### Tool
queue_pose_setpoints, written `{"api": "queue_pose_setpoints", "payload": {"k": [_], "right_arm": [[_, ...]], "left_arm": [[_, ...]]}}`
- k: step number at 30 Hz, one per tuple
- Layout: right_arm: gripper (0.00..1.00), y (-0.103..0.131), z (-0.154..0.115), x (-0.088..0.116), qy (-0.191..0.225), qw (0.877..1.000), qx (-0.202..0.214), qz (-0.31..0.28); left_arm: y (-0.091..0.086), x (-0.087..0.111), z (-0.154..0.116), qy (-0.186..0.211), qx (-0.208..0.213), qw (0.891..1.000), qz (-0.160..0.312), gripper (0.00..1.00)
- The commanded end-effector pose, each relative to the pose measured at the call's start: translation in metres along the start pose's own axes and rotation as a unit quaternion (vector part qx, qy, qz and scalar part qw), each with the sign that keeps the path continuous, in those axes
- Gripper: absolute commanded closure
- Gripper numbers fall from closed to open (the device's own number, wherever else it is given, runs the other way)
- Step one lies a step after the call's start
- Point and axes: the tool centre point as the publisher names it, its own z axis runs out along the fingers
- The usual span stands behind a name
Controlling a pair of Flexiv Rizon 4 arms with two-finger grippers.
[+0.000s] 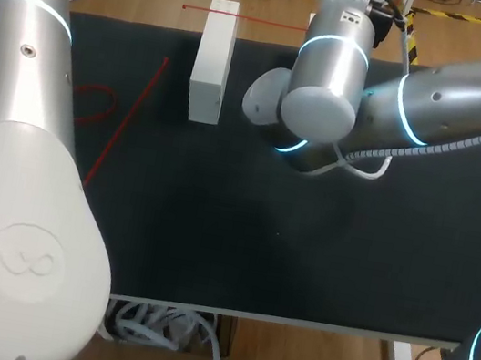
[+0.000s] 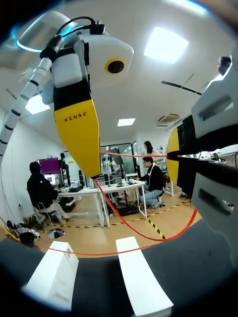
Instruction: Grab the tape and strap the tape.
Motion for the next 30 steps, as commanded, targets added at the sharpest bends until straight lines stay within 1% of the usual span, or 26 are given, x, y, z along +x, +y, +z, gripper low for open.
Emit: {"api": "queue_pose_setpoints", "payload": {"k": [1, 14, 22, 30], "right_arm": [[1.00, 0.0012, 0.0005, -0.0024, 0.003, 1.000, 0.001, 0.000], [1.00, 0.0042, -0.0012, -0.0025, 0.000, 1.000, -0.005, -0.001], [1.00, -0.0035, 0.0058, -0.0085, -0.013, 1.000, 0.003, 0.000], [1.00, -0.0034, 0.0031, -0.0067, -0.010, 1.000, -0.001, -0.005]], "left_arm": [[-0.0029, -0.0032, -0.0027, 0.004, -0.005, 1.000, 0.000, 1.00], [-0.0029, -0.0032, -0.0027, 0.004, -0.005, 1.000, 0.000, 1.00], [-0.0029, -0.0032, -0.0027, 0.004, -0.005, 1.000, 0.000, 1.00], [-0.0029, -0.0032, -0.0027, 0.004, -0.005, 1.000, 0.000, 1.00]]}}
